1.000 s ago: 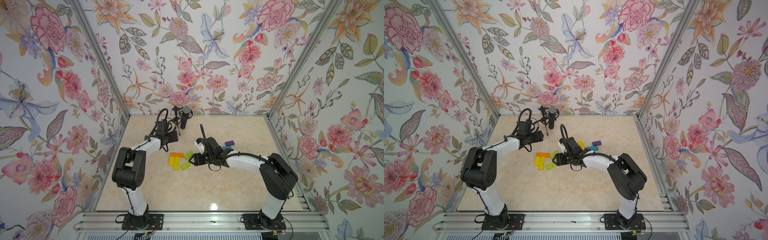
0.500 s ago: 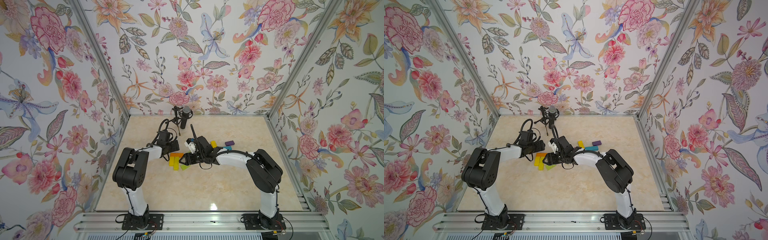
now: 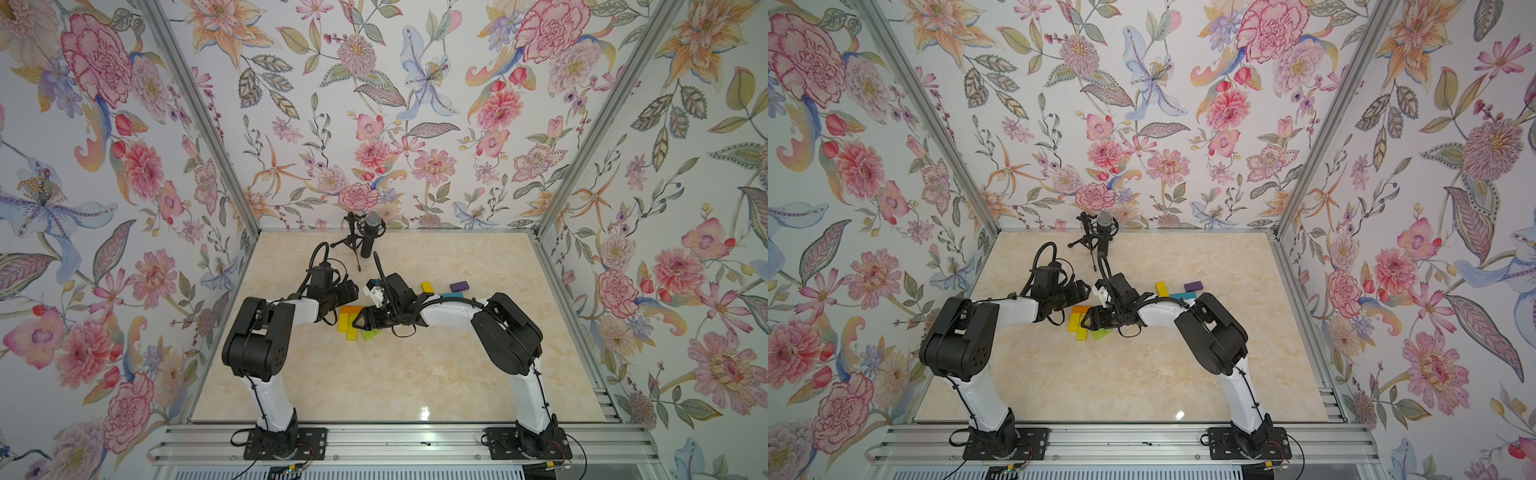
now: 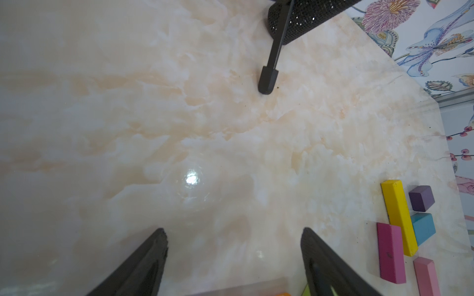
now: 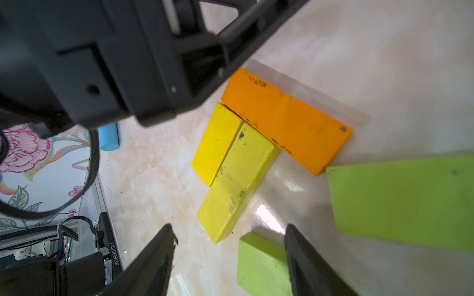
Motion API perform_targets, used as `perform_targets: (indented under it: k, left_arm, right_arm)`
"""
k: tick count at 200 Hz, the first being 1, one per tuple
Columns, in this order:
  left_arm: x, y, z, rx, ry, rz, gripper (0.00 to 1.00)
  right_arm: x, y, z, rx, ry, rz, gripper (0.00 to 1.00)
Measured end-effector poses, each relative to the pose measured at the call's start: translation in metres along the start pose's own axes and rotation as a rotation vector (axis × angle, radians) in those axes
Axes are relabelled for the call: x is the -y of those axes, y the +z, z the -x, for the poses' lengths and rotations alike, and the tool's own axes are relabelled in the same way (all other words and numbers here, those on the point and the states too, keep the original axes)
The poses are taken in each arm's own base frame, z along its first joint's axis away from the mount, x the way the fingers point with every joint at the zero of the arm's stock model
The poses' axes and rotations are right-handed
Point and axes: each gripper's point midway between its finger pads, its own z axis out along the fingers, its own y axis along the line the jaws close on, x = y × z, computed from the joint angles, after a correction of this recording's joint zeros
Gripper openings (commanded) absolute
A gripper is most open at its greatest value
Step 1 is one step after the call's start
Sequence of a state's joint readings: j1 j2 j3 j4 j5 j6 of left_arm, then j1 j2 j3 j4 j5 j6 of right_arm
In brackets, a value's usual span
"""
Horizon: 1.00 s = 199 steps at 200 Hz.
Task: Assemble the letter p with building blocks
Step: Adjust the building block at the center of the board.
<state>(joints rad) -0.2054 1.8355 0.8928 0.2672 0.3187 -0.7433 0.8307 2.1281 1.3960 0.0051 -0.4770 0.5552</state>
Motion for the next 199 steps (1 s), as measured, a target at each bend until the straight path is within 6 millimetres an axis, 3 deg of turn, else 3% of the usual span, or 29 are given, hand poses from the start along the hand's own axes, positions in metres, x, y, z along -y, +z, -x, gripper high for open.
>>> perform_targets:
  k: [95,124,199]
  left_arm:
    - [0.000,-0.003,-0.005,-0.010,-0.019,-0.029,0.83]
    - [-0.003,-0.011,-0.010,-0.004,-0.039,-0.037,0.84]
    - [0.002,-0.029,-0.019,-0.008,-0.104,-0.088,0.84]
  right_arm:
    - [0.008,0.008,0.019,0.021,0.044,0.007,0.69]
    - [0.017,0.014,0.026,0.027,0.064,0.008,0.69]
    - [0.031,0.009,0.043,0.061,0.086,-0.002,0.69]
